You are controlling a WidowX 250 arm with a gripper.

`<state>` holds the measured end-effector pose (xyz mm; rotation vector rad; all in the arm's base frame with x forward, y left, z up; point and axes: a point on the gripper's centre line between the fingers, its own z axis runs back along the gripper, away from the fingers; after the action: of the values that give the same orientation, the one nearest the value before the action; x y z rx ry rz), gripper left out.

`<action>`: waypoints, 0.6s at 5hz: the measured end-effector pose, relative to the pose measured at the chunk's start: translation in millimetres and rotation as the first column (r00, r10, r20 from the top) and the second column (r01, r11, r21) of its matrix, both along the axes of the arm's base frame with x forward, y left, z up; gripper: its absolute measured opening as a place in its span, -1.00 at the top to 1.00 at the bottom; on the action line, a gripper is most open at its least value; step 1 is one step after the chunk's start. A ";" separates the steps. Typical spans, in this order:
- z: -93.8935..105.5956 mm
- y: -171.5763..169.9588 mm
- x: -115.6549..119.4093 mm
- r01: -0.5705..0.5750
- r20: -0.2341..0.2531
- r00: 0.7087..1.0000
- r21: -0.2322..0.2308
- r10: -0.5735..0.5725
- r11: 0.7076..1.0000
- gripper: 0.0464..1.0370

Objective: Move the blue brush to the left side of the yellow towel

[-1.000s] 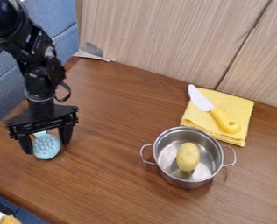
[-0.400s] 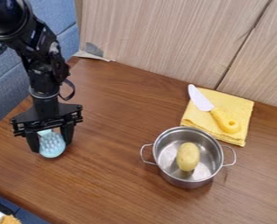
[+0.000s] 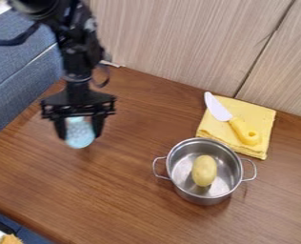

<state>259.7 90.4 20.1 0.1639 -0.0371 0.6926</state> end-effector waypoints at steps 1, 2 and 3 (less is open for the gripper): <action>13.7 -7.2 26.6 0.092 0.051 0.994 0.018 -0.093 0.996 -0.44; 5.9 -32.5 61.4 0.258 0.055 0.965 -0.022 -0.256 0.966 -0.44; 2.4 -58.6 93.0 0.431 0.094 0.901 -0.065 -0.424 0.900 -0.44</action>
<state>352.6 31.7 22.5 0.0431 -0.1147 0.2575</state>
